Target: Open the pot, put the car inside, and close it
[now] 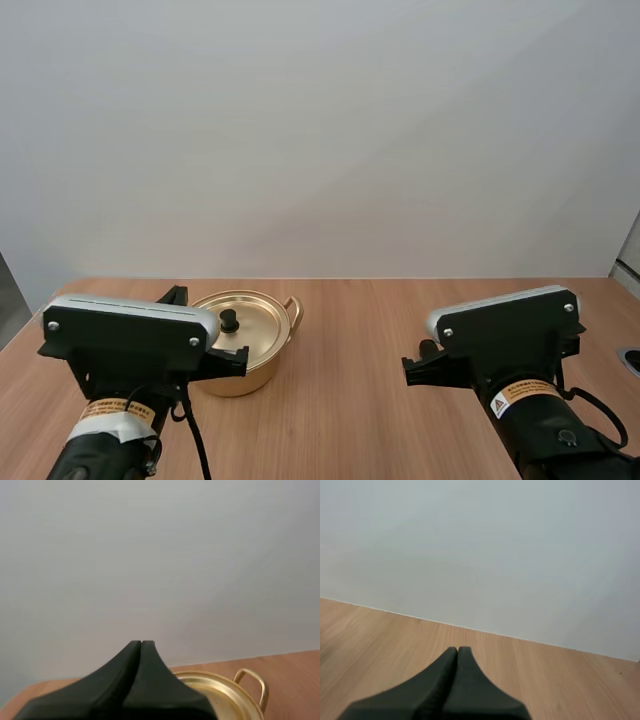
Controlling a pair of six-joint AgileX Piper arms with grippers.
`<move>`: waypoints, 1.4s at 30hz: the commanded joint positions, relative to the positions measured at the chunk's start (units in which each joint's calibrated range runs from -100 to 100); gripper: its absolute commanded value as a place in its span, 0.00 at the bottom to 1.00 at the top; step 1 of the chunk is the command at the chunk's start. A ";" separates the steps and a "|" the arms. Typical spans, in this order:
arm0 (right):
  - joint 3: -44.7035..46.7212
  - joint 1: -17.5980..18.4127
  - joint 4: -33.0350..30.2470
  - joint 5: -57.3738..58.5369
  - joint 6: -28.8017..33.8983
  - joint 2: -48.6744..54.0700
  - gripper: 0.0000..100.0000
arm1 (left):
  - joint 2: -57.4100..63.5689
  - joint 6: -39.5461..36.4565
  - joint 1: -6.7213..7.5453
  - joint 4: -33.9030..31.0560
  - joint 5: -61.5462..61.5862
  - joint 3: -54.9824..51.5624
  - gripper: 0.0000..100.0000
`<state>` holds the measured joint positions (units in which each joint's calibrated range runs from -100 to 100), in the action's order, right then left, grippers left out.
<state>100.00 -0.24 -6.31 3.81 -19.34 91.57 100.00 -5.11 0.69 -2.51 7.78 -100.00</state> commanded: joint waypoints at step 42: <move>-26.29 0.03 0.94 39.24 -1.72 -0.10 0.00 | -7.07 6.14 -0.01 11.72 45.50 29.45 0.00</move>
<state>81.81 -0.24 -9.00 27.66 -21.40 91.45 93.87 -0.45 0.69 9.19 50.70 -70.95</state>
